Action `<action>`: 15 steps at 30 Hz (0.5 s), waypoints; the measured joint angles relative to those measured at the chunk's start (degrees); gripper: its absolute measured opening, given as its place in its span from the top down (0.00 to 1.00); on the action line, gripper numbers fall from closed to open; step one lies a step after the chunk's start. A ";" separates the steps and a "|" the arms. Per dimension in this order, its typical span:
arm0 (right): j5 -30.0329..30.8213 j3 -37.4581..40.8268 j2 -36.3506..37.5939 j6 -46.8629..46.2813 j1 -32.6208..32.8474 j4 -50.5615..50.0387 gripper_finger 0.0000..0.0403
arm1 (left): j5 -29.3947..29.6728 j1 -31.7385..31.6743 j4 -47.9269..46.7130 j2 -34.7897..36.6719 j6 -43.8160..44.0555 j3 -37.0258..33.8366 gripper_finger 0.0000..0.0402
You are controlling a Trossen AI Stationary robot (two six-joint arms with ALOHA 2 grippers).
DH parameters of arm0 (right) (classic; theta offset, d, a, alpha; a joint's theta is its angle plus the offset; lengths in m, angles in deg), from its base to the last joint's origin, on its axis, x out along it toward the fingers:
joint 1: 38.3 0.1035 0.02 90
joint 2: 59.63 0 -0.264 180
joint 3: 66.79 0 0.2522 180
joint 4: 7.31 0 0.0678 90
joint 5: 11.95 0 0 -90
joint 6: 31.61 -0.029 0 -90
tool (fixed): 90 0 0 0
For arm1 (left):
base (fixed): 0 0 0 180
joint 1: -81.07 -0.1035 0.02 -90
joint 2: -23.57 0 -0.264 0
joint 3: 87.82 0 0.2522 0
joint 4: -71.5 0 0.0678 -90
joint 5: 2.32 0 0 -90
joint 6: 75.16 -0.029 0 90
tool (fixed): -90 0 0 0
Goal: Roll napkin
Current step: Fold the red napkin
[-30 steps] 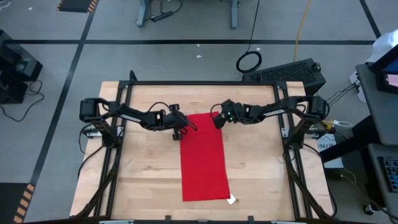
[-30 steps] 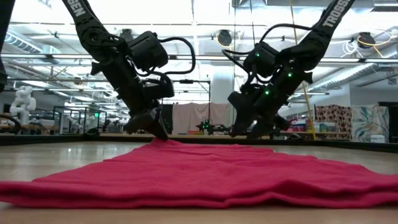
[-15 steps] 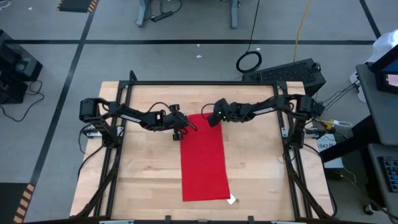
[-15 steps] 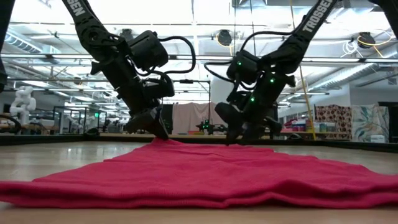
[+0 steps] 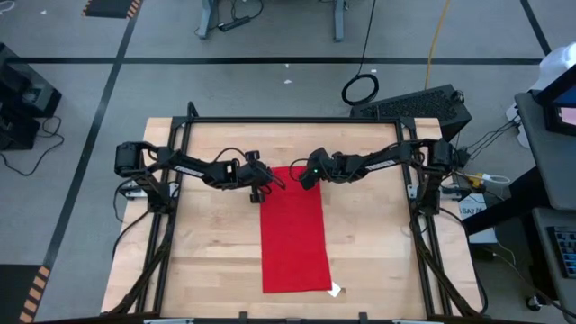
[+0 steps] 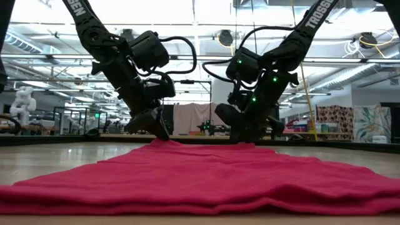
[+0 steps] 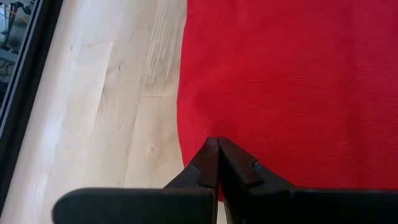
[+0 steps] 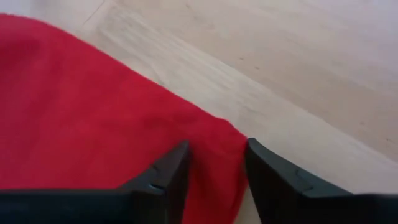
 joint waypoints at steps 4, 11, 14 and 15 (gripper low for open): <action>0.52 0.04 0.00 0.54 0.52 -0.11 0.76 | -0.02 0.00 -0.01 0.00 1.45 0.00 0.98; 2.53 0.10 0.10 3.61 1.11 0.45 0.97 | 0.44 0.00 0.03 0.00 7.69 0.00 0.98; 2.78 0.15 0.11 4.42 1.44 1.12 0.97 | 3.58 -0.06 -0.02 0.06 12.57 0.02 0.96; 2.92 0.15 0.12 4.69 1.59 1.14 0.97 | 4.33 -0.20 -0.74 0.42 14.06 0.02 0.94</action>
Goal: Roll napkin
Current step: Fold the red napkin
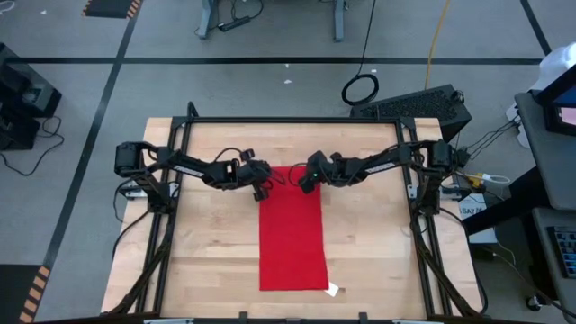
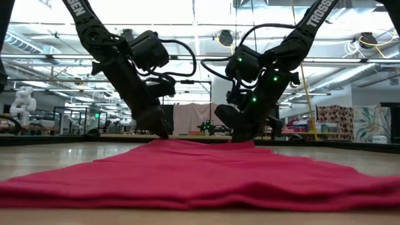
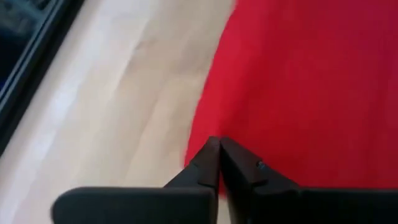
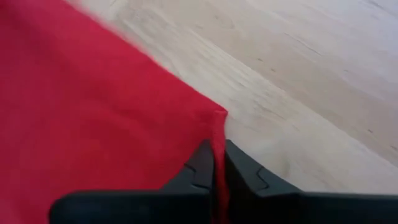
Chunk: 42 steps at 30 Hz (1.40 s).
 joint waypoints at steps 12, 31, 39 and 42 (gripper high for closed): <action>4.98 0.04 0.08 4.26 4.31 0.31 1.00 | -2.39 0.99 -10.45 9.04 8.85 0.00 0.43; 8.18 0.04 0.25 8.12 6.03 0.54 1.00 | -9.06 -8.20 -3.64 4.53 9.02 -0.39 0.36; 8.21 0.02 0.25 8.29 6.03 0.57 0.99 | -11.50 -8.61 -3.56 3.79 8.87 -0.39 0.25; 8.21 0.00 0.25 8.30 6.03 0.60 0.99 | -12.03 -8.50 -2.53 2.35 6.74 -0.37 0.20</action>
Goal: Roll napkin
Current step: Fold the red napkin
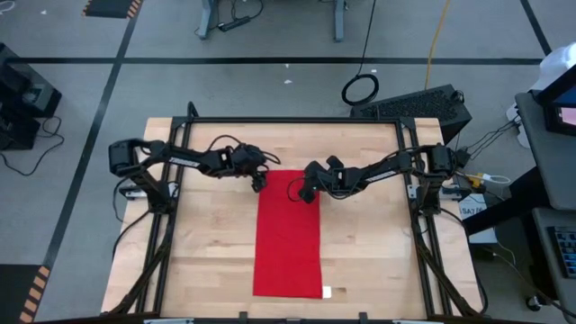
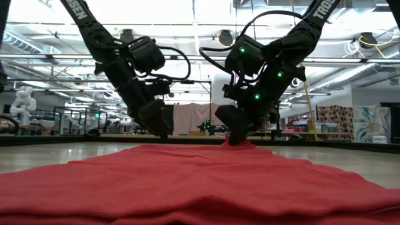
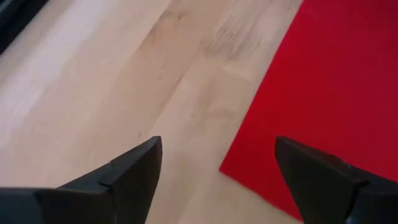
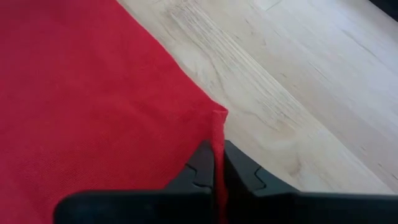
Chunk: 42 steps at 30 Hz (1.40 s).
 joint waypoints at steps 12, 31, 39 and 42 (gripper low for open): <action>0.13 -0.02 0.00 0.60 -0.02 0.12 0.99 | -0.67 -0.04 0.55 -3.91 -2.39 0.13 0.47; 5.71 -0.02 8.03 13.40 -1.85 -0.49 0.99 | 5.92 0.79 3.69 3.53 -5.97 0.28 0.99; 1.57 -0.07 19.94 20.68 -6.53 0.30 0.99 | 12.60 1.14 4.95 11.92 -6.08 0.34 0.99; -2.92 -0.07 21.35 19.89 -7.26 0.05 0.99 | 12.54 1.21 4.50 13.98 -6.10 0.35 0.99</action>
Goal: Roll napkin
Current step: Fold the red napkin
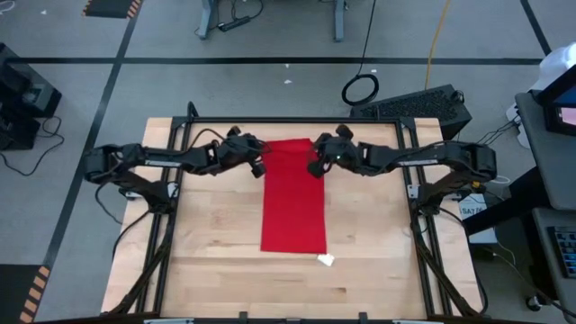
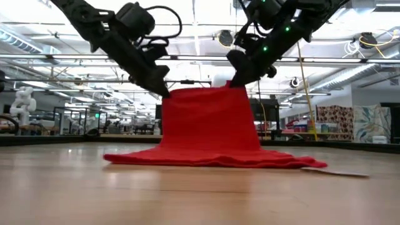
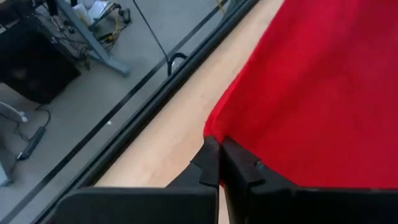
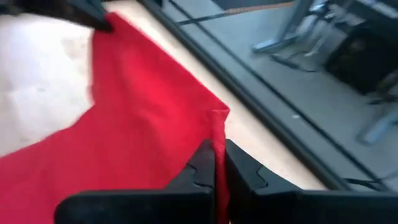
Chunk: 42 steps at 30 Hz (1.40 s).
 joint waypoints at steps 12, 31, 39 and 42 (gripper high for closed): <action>-5.07 0.00 -0.36 -3.65 6.82 -5.32 0.99 | -4.19 8.21 -6.63 1.39 0.20 0.00 0.99; -4.72 0.00 -0.36 -4.36 22.61 -15.04 0.99 | -4.34 23.32 -8.24 1.39 3.80 0.00 0.99; -4.91 0.02 -0.39 -8.81 27.43 -15.81 0.99 | -4.95 27.17 -10.58 1.39 6.30 0.00 0.99; -4.91 0.02 -0.39 -10.19 28.92 -15.58 0.99 | -4.95 28.53 -10.43 1.39 6.33 0.00 0.99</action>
